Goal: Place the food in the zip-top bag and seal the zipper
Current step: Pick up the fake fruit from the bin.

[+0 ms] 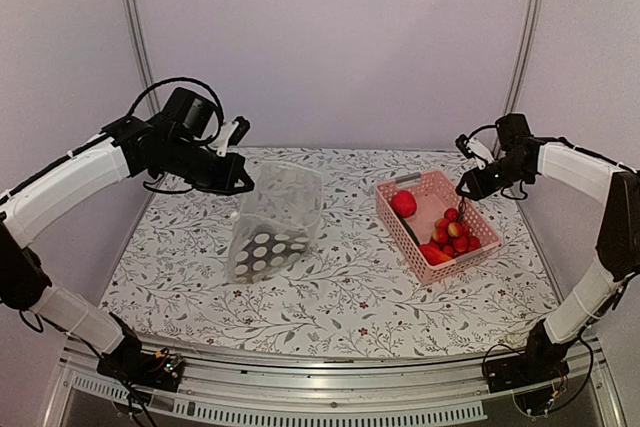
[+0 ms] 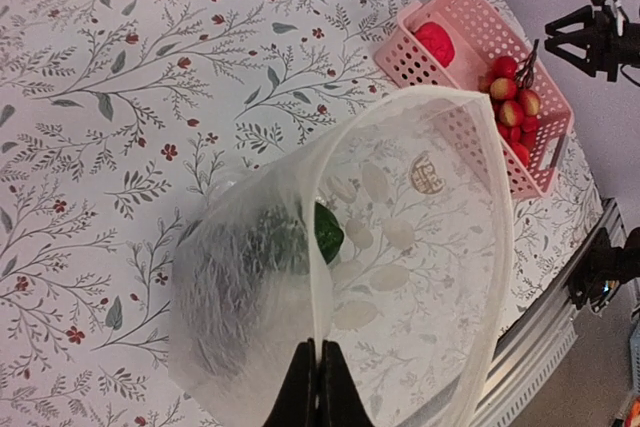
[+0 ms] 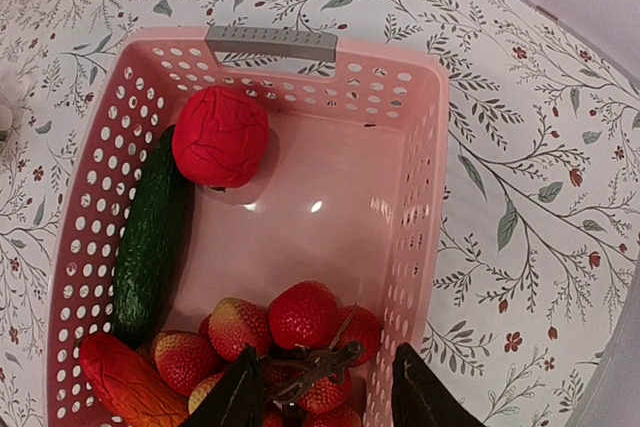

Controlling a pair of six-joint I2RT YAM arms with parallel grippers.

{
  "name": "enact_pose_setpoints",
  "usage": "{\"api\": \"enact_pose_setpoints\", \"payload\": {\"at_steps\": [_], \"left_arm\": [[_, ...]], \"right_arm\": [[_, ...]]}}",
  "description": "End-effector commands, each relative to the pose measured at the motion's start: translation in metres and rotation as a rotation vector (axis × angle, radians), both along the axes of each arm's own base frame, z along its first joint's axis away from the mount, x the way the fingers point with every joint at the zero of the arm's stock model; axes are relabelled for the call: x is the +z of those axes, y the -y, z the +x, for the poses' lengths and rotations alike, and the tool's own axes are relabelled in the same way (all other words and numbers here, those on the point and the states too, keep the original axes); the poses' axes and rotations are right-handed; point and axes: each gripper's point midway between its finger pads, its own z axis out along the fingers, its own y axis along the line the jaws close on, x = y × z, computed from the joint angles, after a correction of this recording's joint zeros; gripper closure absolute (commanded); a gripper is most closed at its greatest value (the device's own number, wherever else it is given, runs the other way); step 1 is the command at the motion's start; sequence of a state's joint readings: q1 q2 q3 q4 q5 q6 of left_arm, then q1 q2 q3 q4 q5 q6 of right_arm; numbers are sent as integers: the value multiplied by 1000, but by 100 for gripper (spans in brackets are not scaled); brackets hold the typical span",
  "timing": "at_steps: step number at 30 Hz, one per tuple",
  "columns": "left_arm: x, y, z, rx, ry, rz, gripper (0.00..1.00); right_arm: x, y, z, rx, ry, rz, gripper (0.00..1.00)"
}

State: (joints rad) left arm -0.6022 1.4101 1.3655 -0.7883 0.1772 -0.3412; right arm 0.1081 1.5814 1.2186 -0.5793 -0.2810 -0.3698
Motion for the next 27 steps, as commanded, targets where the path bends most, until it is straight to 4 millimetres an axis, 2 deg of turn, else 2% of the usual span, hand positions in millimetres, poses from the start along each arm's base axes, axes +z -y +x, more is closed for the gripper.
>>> {"api": "enact_pose_setpoints", "payload": {"at_steps": [1, 7, 13, 22, 25, 27], "left_arm": [[9, 5, -5, -28, 29, -28, 100], [10, 5, -6, -25, 30, -32, 100], [10, 6, -6, -29, 26, -33, 100], [8, 8, -7, -31, 21, -31, 100], [7, 8, -6, -31, 19, -29, 100], [7, 10, -5, -34, 20, -34, 100]], "right_arm": [[-2, 3, 13, -28, 2, 3, 57], [-23, 3, 11, -27, -52, 6, 57], [-31, 4, 16, -26, -82, 45, 62], [-34, -1, 14, -15, -101, 73, 84], [-32, -2, 12, -10, -101, 76, 99], [-26, -2, 11, -4, -90, 78, 100]]}}
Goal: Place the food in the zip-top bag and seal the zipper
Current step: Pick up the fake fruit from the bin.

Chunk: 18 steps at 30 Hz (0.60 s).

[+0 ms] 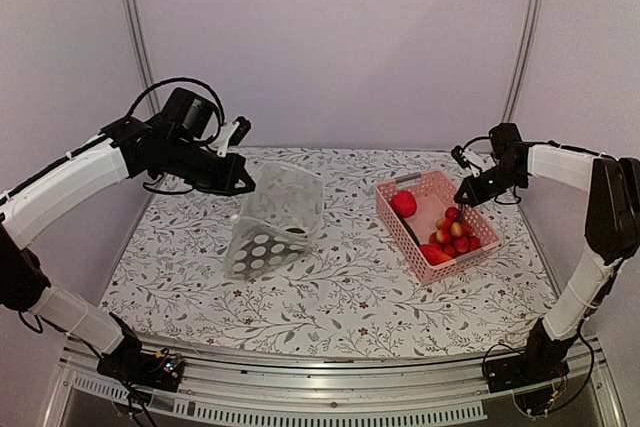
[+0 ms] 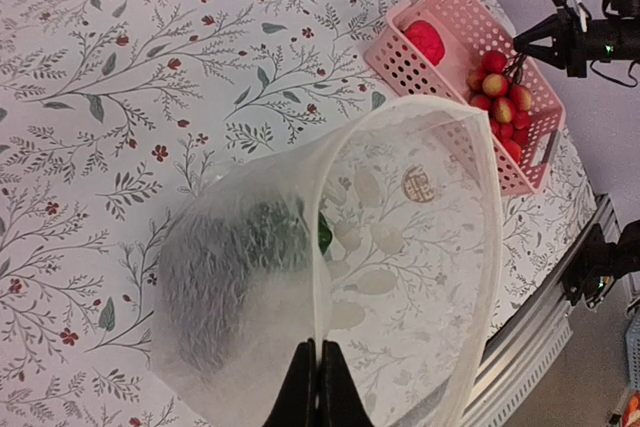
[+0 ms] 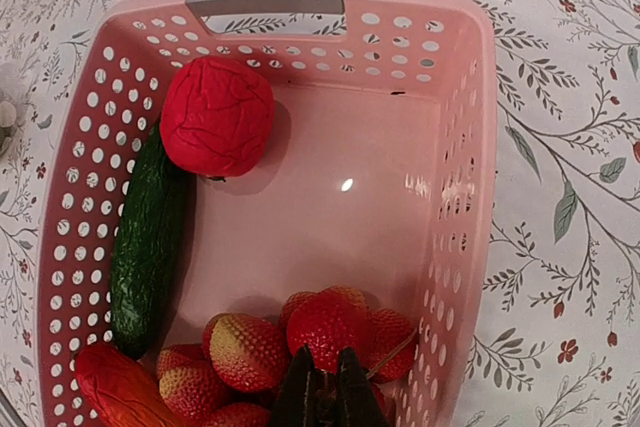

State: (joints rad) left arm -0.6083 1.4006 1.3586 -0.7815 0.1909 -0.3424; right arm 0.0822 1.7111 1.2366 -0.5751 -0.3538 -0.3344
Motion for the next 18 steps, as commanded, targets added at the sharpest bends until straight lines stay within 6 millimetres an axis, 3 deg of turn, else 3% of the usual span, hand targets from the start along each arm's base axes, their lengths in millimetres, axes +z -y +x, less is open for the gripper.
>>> {"api": "enact_pose_setpoints", "payload": {"at_steps": [1, 4, 10, 18], "left_arm": [[5, 8, -1, -22, 19, -22, 100], [5, 11, -1, -25, 20, -31, 100], [8, 23, -1, -53, 31, -60, 100], [23, 67, -10, -151, 26, -124, 100]], "right_arm": [[21, -1, 4, 10, 48, 13, 100], [40, -5, 1, 31, 77, 35, 100], [105, -25, -14, 119, 162, 145, 100], [191, -77, -52, 348, 291, 276, 100]]}}
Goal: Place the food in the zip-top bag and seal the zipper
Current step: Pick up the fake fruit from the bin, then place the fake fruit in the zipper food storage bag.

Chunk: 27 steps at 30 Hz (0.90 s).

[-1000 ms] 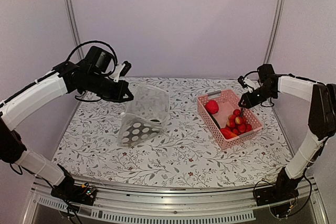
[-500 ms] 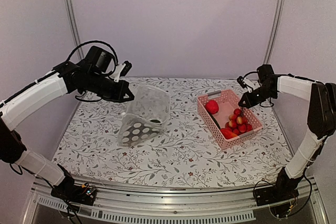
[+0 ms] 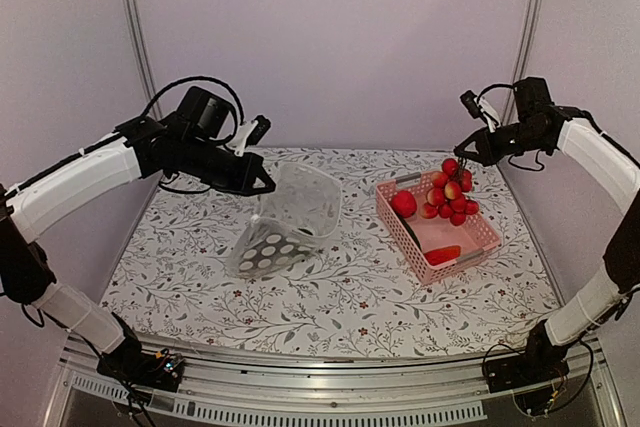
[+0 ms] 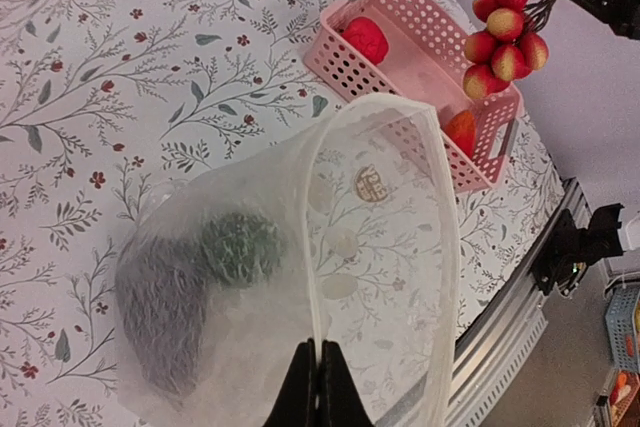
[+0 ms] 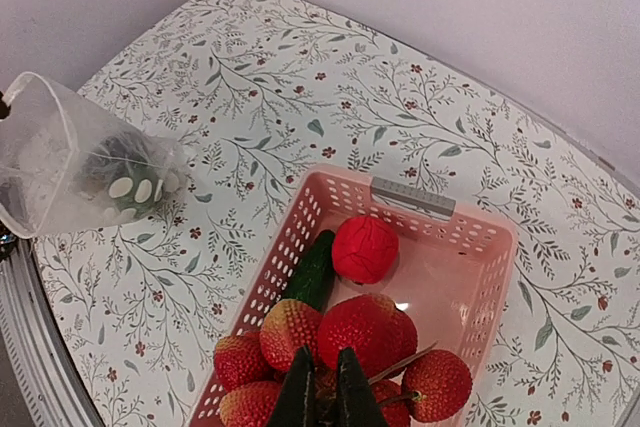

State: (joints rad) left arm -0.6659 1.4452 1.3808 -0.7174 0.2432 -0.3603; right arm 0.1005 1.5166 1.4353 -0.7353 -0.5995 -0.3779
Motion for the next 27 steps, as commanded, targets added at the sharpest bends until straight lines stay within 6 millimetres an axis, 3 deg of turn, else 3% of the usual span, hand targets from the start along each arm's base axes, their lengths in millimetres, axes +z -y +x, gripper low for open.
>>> {"api": "enact_pose_setpoints", "payload": {"at_steps": [1, 8, 12, 22, 27], "left_arm": [[21, 38, -6, -77, 24, -69, 100], [34, 87, -8, -148, 27, -121, 100], [28, 99, -3, -162, 21, -111, 100], [-17, 114, 9, -167, -38, -66, 100], [-22, 116, 10, -164, -46, -68, 100]], "right_arm": [[52, -41, -34, 180, 81, 70, 100], [126, -80, -69, 407, 216, 192, 100], [153, -102, -88, 525, 269, 245, 100], [182, -146, -129, 708, 332, 312, 100], [187, -163, -147, 790, 323, 339, 100]]}}
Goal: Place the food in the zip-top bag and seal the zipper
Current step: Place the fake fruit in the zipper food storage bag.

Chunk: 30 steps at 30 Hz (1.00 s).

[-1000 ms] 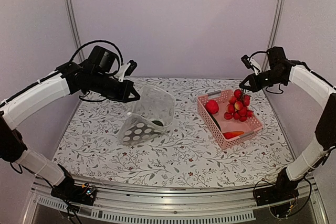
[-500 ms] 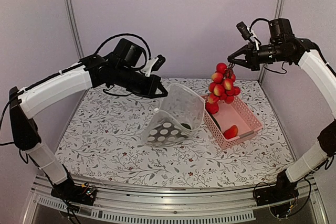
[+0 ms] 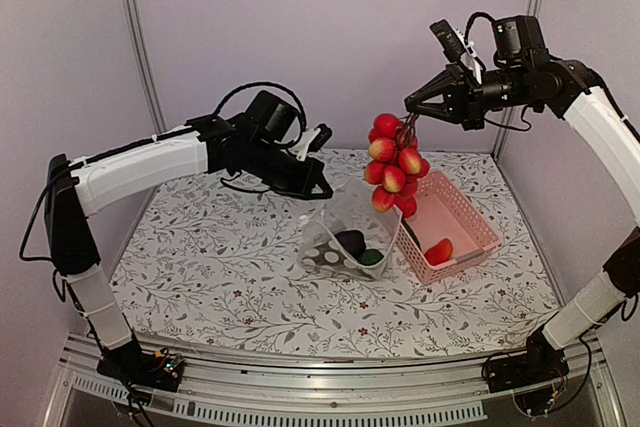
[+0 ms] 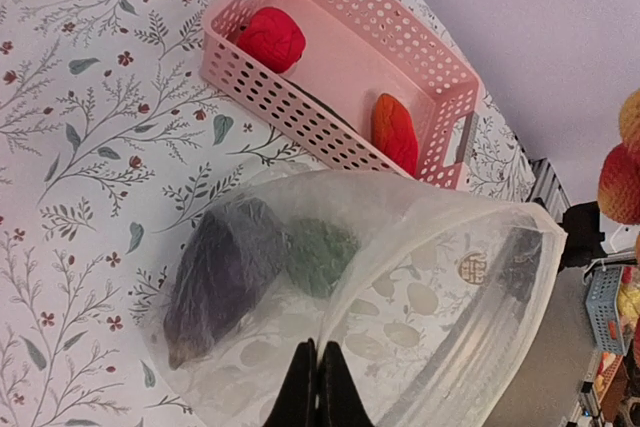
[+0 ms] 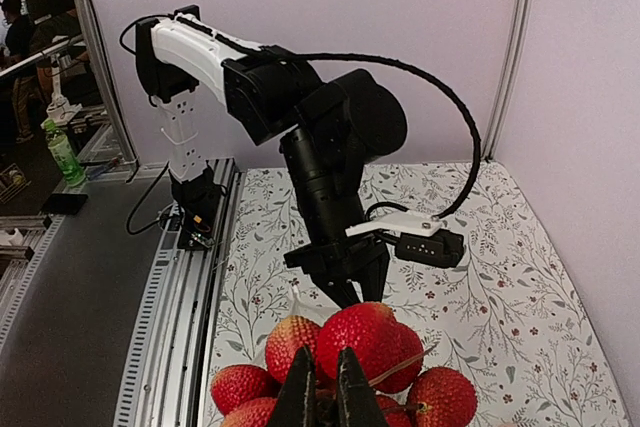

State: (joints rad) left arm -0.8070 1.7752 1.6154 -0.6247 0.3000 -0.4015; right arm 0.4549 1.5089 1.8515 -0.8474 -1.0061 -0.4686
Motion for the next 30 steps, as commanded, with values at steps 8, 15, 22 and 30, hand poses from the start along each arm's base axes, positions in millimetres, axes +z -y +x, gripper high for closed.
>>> {"api": "enact_pose_setpoints", "payload": {"at_steps": [8, 15, 22, 30], "left_arm": [[3, 8, 0, -9, 13, -35, 100], [6, 6, 0, -8, 23, -39, 100], [9, 5, 1, -6, 35, -45, 100], [8, 3, 0, -4, 36, -41, 100]], "right_arm": [[-3, -42, -29, 179, -6, 17, 100], [-19, -57, -22, 237, -74, 18, 100], [-50, -64, -14, 264, -141, -20, 100], [-79, -66, -10, 264, -189, -60, 100]]}}
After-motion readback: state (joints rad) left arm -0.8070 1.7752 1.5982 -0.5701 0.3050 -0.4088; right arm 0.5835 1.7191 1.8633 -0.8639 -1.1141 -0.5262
